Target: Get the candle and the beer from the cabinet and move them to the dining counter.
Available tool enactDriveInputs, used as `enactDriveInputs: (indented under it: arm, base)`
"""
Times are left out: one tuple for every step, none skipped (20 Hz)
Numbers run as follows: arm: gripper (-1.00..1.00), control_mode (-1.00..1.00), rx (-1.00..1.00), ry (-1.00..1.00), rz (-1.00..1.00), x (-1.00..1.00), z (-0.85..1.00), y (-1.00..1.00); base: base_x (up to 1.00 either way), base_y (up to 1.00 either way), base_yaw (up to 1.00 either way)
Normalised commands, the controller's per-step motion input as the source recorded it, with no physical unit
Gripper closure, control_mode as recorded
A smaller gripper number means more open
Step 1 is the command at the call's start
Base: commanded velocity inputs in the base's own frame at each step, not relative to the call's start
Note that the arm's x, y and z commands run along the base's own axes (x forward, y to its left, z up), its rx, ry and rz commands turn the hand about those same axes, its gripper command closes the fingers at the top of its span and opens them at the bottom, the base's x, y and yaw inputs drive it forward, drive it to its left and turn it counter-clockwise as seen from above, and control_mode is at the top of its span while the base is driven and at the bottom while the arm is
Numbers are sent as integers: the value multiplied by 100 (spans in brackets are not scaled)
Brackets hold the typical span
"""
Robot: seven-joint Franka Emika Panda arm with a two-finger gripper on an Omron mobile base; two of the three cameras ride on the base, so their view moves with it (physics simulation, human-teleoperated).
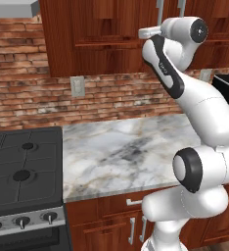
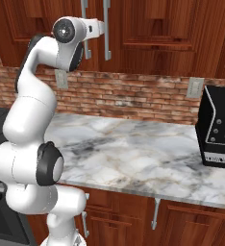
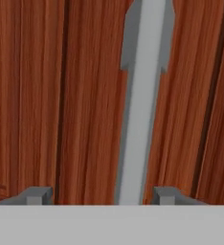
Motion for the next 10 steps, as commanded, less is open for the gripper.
enactDriveInputs:
  arm:
    - [100,-100,0,-5,0,49,-20,14]
    - [100,-100,0,-7,0,48,-20,15]
    - [100,-100,0,-7,0,48,-18,14]
    - [100,-100,0,-7,0,47,-16,14]
    - [100,-100,0,-7,0,47,-11,12]
    - [100,-100,0,-6,0,43,-6,12]
    - [100,-100,2,-3,0,36,-3,11]
    - [100,-100,2,-3,0,29,0,12]
    - [100,-100,2,-1,0,22,0,14]
    - [100,-100,3,-1,0,16,0,14]
  base:
    - [0,0,0]
    - [0,0,0]
    - [0,0,0]
    - [0,0,0]
    - [0,0,0]
    - [0,0,0]
    - [0,0,0]
    - [0,0,0]
    - [0,0,0]
    - [0,0,0]
